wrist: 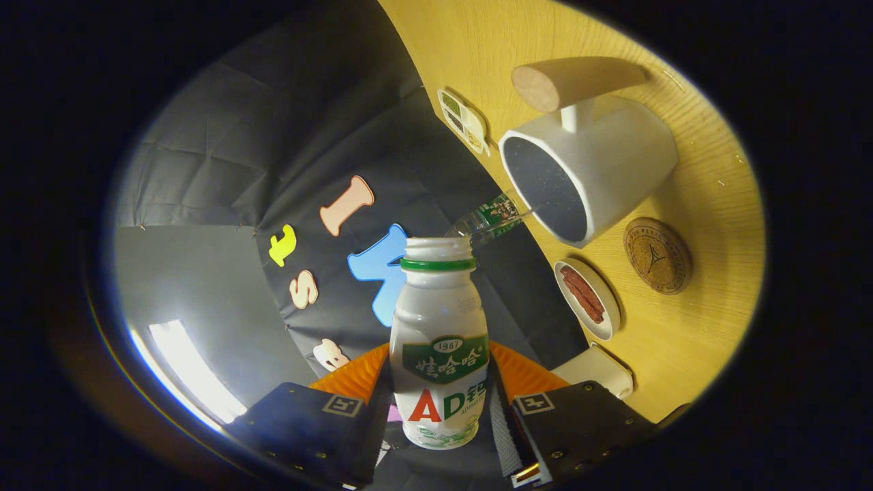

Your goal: Take the bottle from table, then pour the juice into the cup, finally place the bottle on the coaster

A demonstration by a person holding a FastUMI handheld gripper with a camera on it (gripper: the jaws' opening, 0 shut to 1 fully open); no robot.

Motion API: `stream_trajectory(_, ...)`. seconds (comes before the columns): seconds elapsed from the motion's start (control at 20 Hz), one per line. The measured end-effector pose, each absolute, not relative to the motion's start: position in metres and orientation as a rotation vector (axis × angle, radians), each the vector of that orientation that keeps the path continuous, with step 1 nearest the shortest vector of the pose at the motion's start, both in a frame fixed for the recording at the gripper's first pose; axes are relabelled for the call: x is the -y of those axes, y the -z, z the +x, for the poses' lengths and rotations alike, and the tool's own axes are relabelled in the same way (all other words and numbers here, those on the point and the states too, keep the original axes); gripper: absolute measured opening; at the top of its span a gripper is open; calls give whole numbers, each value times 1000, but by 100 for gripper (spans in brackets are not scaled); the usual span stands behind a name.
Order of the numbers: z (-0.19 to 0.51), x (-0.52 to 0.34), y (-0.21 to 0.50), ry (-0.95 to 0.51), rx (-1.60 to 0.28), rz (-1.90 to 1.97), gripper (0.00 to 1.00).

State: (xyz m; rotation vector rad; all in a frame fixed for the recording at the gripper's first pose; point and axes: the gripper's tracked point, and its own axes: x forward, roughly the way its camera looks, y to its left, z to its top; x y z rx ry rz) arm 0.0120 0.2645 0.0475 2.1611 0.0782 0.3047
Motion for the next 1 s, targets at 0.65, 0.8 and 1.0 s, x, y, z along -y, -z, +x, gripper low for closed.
stream_trajectory(0.65, 22, -267, -39, -292, -80, 2173, 66)
stream_trajectory(0.8, 23, -264, -39, -293, -74, 2163, 66)
stream_trajectory(1.0, 21, -264, -38, -293, -80, 2164, 66)
